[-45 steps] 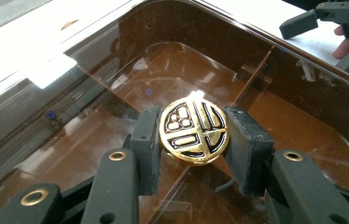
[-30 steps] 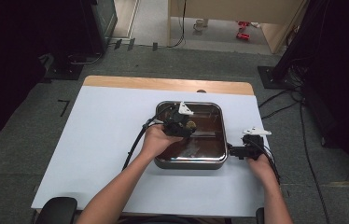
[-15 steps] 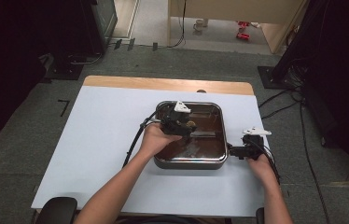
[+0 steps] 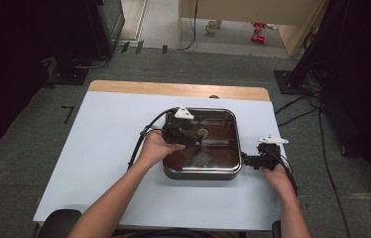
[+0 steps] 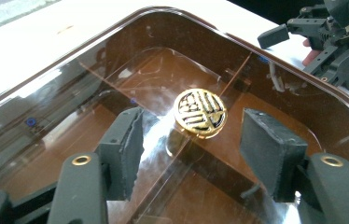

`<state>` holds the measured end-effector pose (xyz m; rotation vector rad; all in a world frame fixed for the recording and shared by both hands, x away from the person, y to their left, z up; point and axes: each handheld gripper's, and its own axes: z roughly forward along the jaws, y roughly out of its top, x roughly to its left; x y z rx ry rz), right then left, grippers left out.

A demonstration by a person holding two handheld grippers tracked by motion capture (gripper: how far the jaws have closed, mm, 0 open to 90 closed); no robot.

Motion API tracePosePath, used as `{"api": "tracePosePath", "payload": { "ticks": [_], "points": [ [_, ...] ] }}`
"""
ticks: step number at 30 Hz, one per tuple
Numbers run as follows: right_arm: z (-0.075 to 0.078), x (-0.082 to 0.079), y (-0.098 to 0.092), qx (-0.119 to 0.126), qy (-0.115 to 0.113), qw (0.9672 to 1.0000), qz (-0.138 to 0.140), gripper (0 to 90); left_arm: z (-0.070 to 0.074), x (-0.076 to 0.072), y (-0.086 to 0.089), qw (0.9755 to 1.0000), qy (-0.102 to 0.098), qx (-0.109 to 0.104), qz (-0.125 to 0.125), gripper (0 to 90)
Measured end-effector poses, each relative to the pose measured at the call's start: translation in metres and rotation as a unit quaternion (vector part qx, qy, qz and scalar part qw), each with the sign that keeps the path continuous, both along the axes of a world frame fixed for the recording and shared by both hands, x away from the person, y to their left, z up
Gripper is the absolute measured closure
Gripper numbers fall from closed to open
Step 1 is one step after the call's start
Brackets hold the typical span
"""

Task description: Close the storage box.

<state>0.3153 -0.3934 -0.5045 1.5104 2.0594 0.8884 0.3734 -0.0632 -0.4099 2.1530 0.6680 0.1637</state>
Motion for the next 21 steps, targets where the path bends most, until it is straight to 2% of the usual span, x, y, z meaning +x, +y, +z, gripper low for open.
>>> {"api": "tracePosePath", "payload": {
  "ticks": [1,4,7,9,11,13,15,17,18,21],
  "points": [
    [0.0,0.0,0.0,0.0,0.0,1.0,0.0,5.6,0.0,0.0,0.0,1.0,0.0,0.0,0.0,37.6],
    [0.0,0.0,0.0,-0.001,-0.001,1.0,0.0,5.6,0.0,-0.002,0.005,0.9997,0.002,0.023,-0.006,34.2],
    [0.0,0.0,0.0,0.0,0.0,1.0,0.0,5.6,0.001,-0.004,0.012,0.9992,-0.006,0.037,-0.016,31.3],
    [0.0,0.0,0.0,0.0,0.0,1.0,0.0,5.6,0.0,-0.006,0.017,0.9994,-0.009,0.029,-0.015,31.5],
    [0.0,0.0,0.0,0.0,0.0,1.0,0.0,5.6,-0.002,-0.008,0.028,0.9999,0.001,0.011,-0.013,31.9],
    [0.0,0.0,0.0,0.001,0.0,1.0,-0.001,5.6,-0.003,-0.008,0.034,0.9999,0.005,0.004,-0.008,31.9],
    [0.0,0.0,0.0,0.0,0.0,1.0,0.0,5.6,-0.003,-0.009,0.043,1.0,0.0,-0.006,0.0,31.9],
    [0.0,0.0,0.0,0.0,0.0,1.0,0.0,5.6,-0.003,-0.01,0.05,1.0,-0.005,-0.006,0.005,31.7],
    [0.0,0.0,0.0,0.0,0.0,1.0,0.0,5.6,-0.003,-0.011,0.056,0.9999,-0.009,0.001,0.01,30.7],
    [0.0,0.0,0.0,0.0,0.0,1.0,0.0,5.6,-0.004,-0.011,0.065,0.9997,-0.009,0.002,0.021,30.6]
  ]
}}
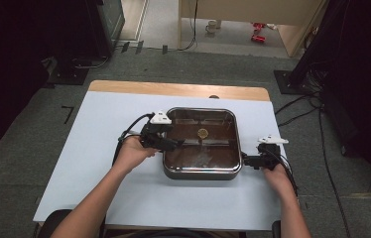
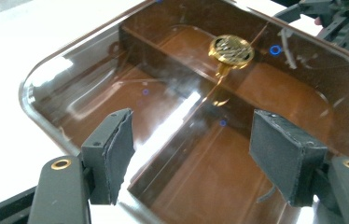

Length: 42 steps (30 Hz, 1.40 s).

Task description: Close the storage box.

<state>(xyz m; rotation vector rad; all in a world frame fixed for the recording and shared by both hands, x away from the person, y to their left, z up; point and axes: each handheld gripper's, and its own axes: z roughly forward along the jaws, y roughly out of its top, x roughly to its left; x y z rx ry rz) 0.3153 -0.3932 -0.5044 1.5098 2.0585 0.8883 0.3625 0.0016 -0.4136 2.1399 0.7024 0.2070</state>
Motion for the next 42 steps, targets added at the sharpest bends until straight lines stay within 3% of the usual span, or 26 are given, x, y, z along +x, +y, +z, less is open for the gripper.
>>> {"api": "tracePosePath", "payload": {
  "ticks": [4,9,18,31,36,42],
  "points": [
    [0.0,0.0,0.0,0.0,0.0,1.0,0.0,5.6,0.0,0.001,0.014,0.9998,0.0,-0.006,0.02,30.5],
    [0.0,0.0,0.0,0.0,0.0,1.0,0.0,5.6,0.0,0.001,0.032,0.9993,-0.013,0.002,0.035,29.8],
    [0.0,0.0,0.0,0.0,0.0,1.0,0.0,5.6,-0.007,0.002,0.059,0.9981,-0.01,-0.002,0.06,28.4],
    [0.0,0.0,0.0,0.0,0.0,1.0,0.0,5.6,-0.035,0.004,0.106,0.9944,-0.014,0.02,0.103,26.4],
    [0.0,0.0,0.0,0.0,0.0,1.0,0.0,5.6,-0.045,0.009,0.116,0.9926,-0.011,0.024,0.119,26.3],
    [0.0,0.0,0.0,0.0,0.0,1.0,0.0,5.6,-0.058,0.017,0.123,0.9911,0.009,0.036,0.128,26.2]
  ]
}}
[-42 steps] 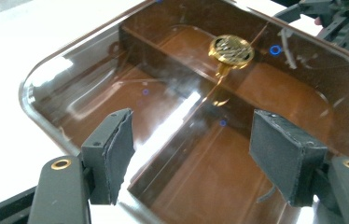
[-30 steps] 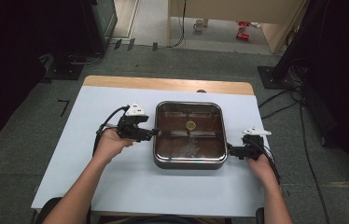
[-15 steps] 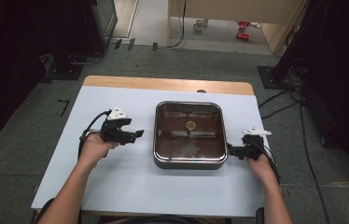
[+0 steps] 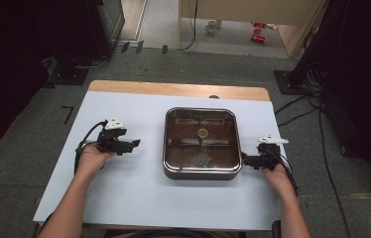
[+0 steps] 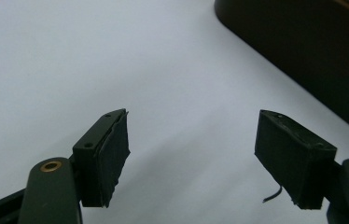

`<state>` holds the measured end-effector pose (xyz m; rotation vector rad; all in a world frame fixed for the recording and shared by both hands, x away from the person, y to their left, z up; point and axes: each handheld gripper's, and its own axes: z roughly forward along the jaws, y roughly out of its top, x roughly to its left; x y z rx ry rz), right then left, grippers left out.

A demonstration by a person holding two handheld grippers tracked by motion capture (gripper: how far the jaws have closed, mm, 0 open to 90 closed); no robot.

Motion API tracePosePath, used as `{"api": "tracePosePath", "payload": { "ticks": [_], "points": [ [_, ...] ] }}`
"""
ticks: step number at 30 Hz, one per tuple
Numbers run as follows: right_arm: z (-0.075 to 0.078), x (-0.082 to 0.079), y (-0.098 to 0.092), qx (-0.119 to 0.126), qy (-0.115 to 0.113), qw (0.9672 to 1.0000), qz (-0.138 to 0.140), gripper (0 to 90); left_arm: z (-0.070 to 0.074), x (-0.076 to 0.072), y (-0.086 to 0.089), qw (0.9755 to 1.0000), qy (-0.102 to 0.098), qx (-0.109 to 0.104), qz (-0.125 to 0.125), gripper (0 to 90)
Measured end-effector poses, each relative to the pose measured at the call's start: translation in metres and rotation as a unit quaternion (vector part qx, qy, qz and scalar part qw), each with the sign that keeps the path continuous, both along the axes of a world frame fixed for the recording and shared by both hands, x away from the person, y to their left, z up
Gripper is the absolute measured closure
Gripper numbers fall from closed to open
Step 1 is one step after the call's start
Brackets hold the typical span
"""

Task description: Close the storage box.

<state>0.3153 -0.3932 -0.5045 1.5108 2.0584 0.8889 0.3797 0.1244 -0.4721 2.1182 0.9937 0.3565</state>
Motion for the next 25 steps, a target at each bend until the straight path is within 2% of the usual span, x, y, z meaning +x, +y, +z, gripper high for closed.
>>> {"api": "tracePosePath", "payload": {
  "ticks": [8,10,12,13,16,25],
  "points": [
    [0.0,0.0,0.0,0.0,0.0,1.0,0.0,5.6,-0.016,0.009,0.007,0.9996,0.007,0.02,0.017,26.5],
    [0.0,0.0,0.0,0.0,0.0,1.0,0.0,5.6,-0.02,0.012,0.011,0.9995,0.002,0.023,0.021,26.5],
    [0.0,0.0,0.0,0.0,0.0,1.0,0.0,5.6,-0.022,0.013,0.014,0.9996,-0.004,0.017,0.021,26.5],
    [0.0,0.0,0.0,0.0,0.0,1.0,0.0,5.6,-0.024,0.014,0.016,0.9996,-0.014,0.015,0.02,26.6],
    [0.0,0.0,0.0,0.0,0.0,1.0,0.0,5.6,-0.025,0.014,0.016,0.9995,-0.02,0.019,0.016,25.8],
    [0.0,0.0,0.0,0.0,0.0,1.0,0.0,5.6,-0.025,0.014,0.016,0.9995,-0.02,0.02,0.017,25.7]
  ]
}}
